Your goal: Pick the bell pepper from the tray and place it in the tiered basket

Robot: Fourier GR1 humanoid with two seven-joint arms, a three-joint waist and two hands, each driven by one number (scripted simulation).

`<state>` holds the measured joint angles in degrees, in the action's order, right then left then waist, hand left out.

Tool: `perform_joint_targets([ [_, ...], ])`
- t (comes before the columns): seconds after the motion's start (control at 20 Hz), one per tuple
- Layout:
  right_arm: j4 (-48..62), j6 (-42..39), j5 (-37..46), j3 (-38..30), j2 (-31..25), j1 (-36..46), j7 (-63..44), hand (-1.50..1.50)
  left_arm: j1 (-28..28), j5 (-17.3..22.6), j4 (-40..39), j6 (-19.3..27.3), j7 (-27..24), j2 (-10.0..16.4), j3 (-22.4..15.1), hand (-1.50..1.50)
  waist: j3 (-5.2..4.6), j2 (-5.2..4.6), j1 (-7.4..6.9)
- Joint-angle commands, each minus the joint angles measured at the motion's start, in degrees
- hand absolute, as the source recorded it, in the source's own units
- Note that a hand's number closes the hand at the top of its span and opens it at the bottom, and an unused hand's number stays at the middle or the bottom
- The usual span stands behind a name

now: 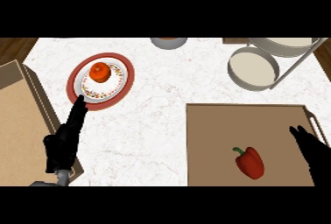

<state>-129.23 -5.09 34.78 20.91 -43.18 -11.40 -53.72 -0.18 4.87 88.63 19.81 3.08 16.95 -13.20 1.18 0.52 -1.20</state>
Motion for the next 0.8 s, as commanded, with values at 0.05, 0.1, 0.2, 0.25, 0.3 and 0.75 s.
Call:
perform_joint_targets([
  [0.05, 1.5, -4.6, 2.4, 6.1, 5.2, 6.7, -7.8, -1.5, 1.8, 1.2, -6.8, -1.2, 0.5, -2.1, -0.2, 0.0, -1.34, -0.92, 0.1],
  [0.1, 4.8, -3.8, 2.4, 5.7, 5.2, 6.8, -5.2, -1.5, 4.3, 0.0, -6.6, -0.5, -0.6, -3.7, -2.3, 0.0, -1.29, -0.94, -0.11],
  [0.2, 5.2, -3.0, 4.1, 8.3, 8.1, 6.9, -6.1, -1.5, 3.6, 0.5, -7.8, -1.1, -0.9, -3.1, -0.6, 0.0, -1.28, -0.83, 0.4],
  [0.25, 4.6, -4.9, 3.5, 8.4, 8.4, 8.7, -7.4, -1.5, 1.9, 0.3, -9.6, -0.7, -0.9, -3.8, -0.2, 0.0, -1.33, -0.92, 0.55],
  [0.3, 6.0, -5.5, 3.5, 7.7, 8.7, 10.0, -7.8, -1.5, 3.4, 0.0, -7.1, -0.4, 0.5, -4.1, -1.0, 0.0, -1.29, -0.82, 0.12],
  [0.75, 11.9, -11.9, 4.1, 10.9, 12.6, 11.9, -13.3, -1.5, 3.2, -0.1, -5.9, -2.2, 1.2, -3.3, 0.9, 0.0, -1.33, -0.73, 0.46],
])
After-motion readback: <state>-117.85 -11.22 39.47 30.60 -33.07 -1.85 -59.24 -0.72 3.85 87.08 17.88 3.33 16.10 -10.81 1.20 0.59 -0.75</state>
